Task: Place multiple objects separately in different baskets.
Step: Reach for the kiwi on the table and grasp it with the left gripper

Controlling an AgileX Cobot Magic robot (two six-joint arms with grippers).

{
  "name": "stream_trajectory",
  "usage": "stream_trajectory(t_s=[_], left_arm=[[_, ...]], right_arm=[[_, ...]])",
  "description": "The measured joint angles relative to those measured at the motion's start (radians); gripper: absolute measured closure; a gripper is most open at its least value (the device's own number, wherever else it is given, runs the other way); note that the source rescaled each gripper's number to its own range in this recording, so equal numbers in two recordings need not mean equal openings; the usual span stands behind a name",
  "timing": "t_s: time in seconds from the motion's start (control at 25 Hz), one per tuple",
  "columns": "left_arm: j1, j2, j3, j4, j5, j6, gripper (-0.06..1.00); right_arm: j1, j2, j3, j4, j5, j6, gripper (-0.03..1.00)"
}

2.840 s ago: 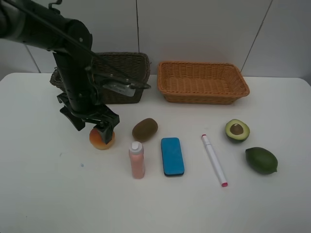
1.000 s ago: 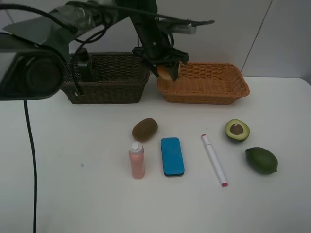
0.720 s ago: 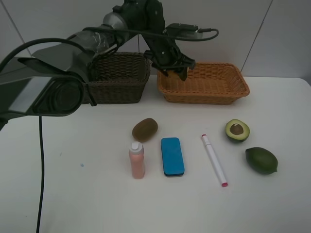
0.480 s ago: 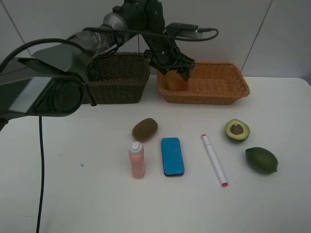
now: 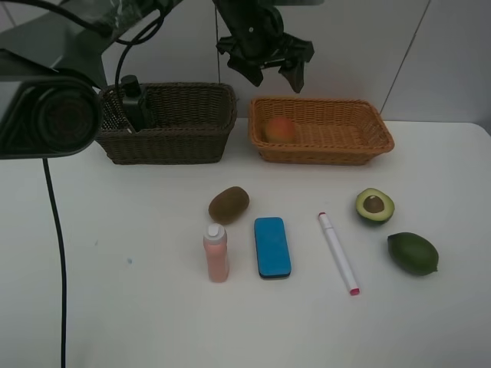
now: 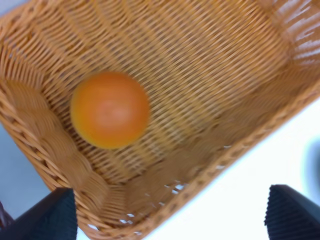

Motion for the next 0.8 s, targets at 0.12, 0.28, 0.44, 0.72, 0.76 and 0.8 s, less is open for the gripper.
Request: stream_trajectory(t_s=[0.12,0.28,0.44,0.72,0.76,0.8], left_arm=[[-0.002,-0.080,0.085,-0.015,-0.002,0.005,0.05],[-0.011,-0.250,0.375,0.015,-0.003,0.037,0.05],[-0.012,-0.435,0.715,0.041,-0.004,0.053,0.05],[-0.071,-0.517,1.012,0.080,-0.009,0.089,0.05],[-0.083,-0.514,1.028,0.093,-0.020,0.089,0.05],[-0.096,-0.510,1.038,0.105,-0.036,0.090,0.05]], right_arm=[[0.000,0.000,0.000,0.000,0.000,0.000,0.05],[0.000,0.000,0.000,0.000,0.000,0.000,0.05],[0.000,0.000,0.000,0.000,0.000,0.000,0.05],[0.000,0.000,0.000,0.000,0.000,0.000,0.05],[0.000,0.000,0.000,0.000,0.000,0.000,0.05],[0.000,0.000,0.000,0.000,0.000,0.000,0.05]])
